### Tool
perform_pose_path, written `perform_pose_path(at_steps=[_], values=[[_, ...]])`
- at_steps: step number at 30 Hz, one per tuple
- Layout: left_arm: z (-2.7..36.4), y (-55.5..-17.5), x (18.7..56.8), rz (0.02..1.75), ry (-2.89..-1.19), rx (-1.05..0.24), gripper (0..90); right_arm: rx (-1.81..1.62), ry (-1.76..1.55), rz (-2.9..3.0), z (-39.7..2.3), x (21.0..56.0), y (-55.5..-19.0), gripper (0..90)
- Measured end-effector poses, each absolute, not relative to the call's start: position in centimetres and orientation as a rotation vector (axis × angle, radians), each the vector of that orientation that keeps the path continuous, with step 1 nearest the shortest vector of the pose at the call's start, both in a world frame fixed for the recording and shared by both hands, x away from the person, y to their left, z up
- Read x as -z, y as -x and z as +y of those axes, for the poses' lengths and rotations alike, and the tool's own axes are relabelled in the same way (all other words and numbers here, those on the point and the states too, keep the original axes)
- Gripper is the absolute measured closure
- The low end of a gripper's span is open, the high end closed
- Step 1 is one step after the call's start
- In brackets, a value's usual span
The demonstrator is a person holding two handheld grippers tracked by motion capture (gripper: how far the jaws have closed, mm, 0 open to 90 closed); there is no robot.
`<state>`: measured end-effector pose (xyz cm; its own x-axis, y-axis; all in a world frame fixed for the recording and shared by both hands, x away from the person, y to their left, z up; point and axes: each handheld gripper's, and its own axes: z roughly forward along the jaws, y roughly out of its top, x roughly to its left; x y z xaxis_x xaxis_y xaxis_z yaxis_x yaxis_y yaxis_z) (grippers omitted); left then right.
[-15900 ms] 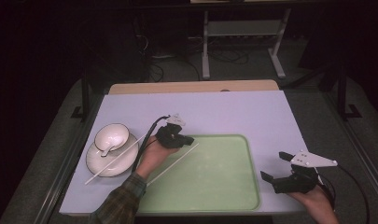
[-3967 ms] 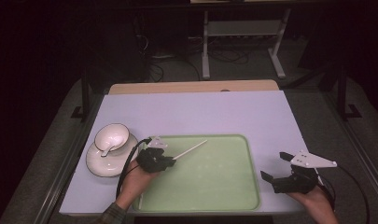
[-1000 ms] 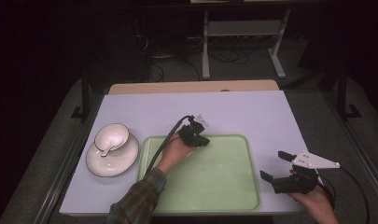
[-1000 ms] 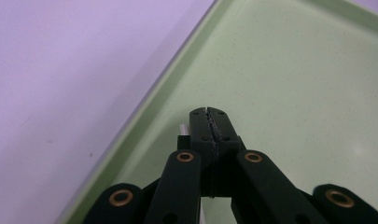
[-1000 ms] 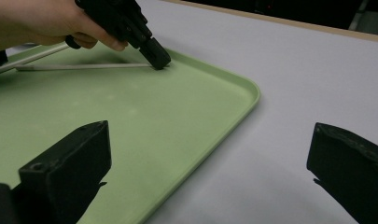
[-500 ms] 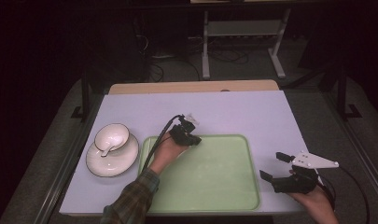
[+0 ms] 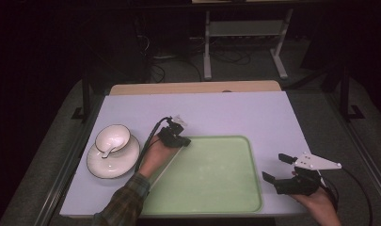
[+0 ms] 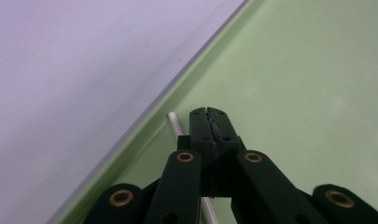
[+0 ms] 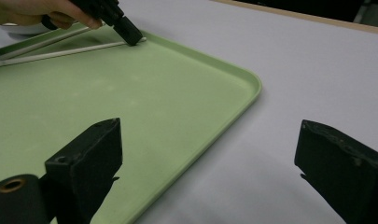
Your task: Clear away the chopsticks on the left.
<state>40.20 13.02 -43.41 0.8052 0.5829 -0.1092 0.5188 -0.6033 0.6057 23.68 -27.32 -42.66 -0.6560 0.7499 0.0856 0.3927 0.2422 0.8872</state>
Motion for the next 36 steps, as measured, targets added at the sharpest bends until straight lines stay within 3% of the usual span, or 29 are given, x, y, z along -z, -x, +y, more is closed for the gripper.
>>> perform_pose_path(at_steps=[15, 36], values=[[17.2, -39.0, 43.4, 0.913, -2.304, -0.196, 89.9, -1.372, -1.056, 2.166, -27.4, 42.7, -23.7, 7.1], [20.0, -31.4, 43.2, 0.881, -2.29, -0.151, 89.9, -1.37, -1.05, 2.157, -27.3, 42.6, -23.6, 7.1]])
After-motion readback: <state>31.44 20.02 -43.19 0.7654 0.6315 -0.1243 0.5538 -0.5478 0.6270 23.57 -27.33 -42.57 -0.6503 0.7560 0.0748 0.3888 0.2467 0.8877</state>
